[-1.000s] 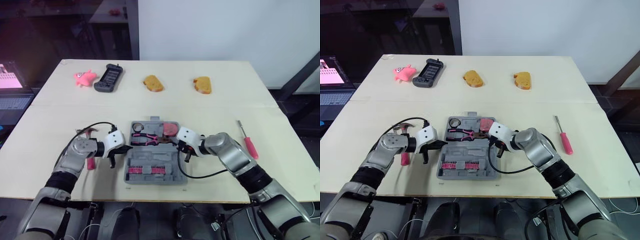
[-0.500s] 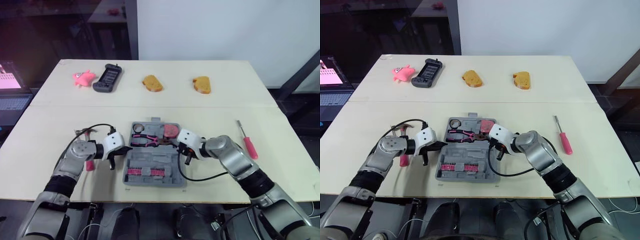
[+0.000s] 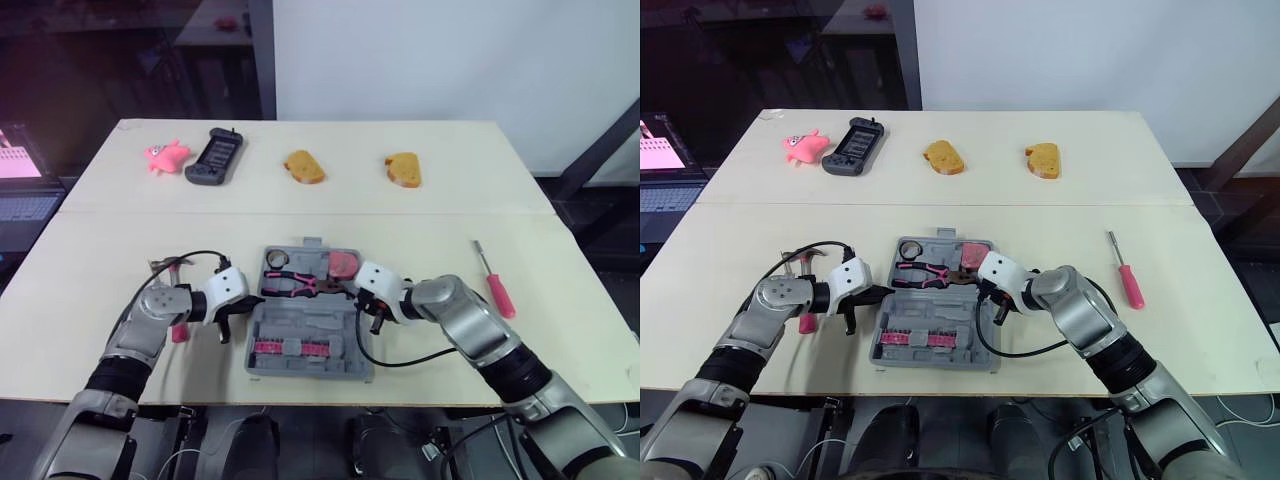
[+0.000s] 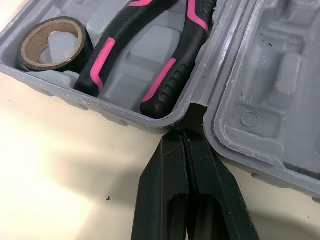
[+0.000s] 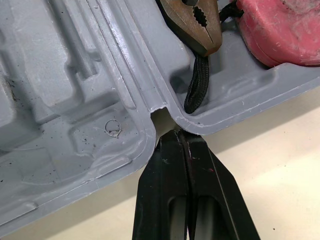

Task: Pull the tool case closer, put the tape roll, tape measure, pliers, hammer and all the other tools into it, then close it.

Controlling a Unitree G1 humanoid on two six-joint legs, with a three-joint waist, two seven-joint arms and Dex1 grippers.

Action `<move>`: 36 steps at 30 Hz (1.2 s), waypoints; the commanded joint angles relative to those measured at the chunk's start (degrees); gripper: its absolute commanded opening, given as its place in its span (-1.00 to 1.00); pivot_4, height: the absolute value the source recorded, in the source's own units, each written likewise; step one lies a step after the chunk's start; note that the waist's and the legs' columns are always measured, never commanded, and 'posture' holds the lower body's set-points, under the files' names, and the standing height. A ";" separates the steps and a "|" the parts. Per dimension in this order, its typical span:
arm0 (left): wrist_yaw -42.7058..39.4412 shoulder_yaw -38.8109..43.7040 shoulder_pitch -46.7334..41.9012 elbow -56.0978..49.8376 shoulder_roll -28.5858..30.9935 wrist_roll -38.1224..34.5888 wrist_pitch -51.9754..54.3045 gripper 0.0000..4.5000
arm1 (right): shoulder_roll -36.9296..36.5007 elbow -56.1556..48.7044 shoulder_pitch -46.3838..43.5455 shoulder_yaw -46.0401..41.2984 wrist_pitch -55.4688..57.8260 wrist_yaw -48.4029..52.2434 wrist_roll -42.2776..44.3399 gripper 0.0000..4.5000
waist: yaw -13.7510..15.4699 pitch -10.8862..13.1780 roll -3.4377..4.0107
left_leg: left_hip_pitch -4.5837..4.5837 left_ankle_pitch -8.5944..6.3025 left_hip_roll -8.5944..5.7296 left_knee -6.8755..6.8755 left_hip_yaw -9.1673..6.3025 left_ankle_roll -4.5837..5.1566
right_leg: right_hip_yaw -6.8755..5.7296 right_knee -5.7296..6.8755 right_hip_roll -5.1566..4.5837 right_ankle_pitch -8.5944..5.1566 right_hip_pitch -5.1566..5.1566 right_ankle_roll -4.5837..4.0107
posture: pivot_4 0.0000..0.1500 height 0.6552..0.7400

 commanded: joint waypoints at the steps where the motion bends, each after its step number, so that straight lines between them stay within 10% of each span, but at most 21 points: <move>1: -0.71 -1.58 0.84 -0.61 -0.43 0.10 0.51 -0.99 | 0.72 -0.96 0.09 0.06 -0.97 0.08 0.66 -1.00 | -0.02 0.00 0.00 | 0.00 0.00 0.00 0.00 0.00 0.00 | 0.00 0.00 0.00 0.00 0.00 0.00 | 1.00 1.00; 36: 0.03 -0.57 0.72 -0.21 1.15 -1.09 1.15 -0.99 | 0.24 -0.83 0.13 -0.21 -0.83 0.25 0.79 -1.00 | -0.07 0.00 0.00 | 0.00 0.00 0.01 -0.01 0.00 0.00 | 0.04 0.00 0.03 0.00 -0.03 -0.01 | 1.00 1.00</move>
